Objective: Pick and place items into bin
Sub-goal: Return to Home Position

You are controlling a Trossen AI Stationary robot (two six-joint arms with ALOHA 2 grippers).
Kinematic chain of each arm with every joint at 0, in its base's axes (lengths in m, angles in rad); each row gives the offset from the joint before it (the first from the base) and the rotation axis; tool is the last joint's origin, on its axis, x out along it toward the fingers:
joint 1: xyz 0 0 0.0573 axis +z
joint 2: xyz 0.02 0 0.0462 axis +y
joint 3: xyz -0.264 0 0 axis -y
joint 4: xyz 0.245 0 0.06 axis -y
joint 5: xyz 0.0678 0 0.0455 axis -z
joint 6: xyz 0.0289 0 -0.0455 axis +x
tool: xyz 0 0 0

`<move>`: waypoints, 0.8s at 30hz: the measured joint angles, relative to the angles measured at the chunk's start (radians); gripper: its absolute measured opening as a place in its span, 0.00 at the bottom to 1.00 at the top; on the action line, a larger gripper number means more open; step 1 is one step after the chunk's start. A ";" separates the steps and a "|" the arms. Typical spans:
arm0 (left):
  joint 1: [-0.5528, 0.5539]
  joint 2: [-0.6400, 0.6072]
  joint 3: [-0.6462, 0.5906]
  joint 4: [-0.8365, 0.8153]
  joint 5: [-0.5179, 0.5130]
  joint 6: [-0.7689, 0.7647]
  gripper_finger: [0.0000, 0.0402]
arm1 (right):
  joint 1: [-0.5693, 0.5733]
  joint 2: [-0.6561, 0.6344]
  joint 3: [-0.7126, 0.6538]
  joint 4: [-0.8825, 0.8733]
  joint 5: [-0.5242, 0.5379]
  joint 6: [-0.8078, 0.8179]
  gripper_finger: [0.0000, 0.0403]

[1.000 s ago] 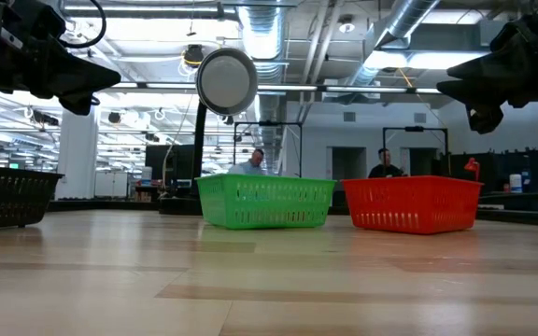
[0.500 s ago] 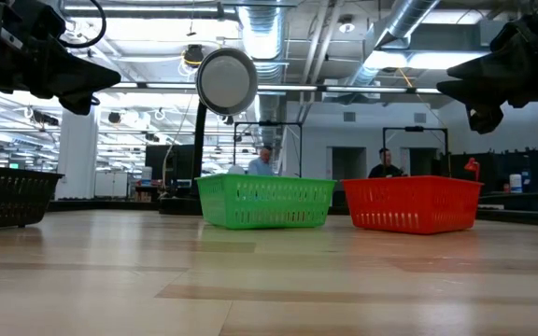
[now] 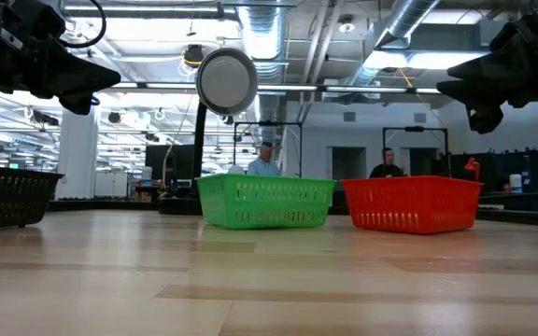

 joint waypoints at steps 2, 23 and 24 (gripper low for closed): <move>0.000 0.000 0.000 0.000 0.000 0.001 0.00 | 0.000 0.000 0.000 0.000 0.000 0.000 0.34; 0.000 0.000 0.000 0.000 0.000 0.000 0.00 | 0.000 0.000 0.000 0.000 0.000 0.000 0.34; 0.000 0.000 0.000 0.000 0.000 0.001 0.00 | 0.000 0.000 0.000 0.000 0.000 0.000 0.35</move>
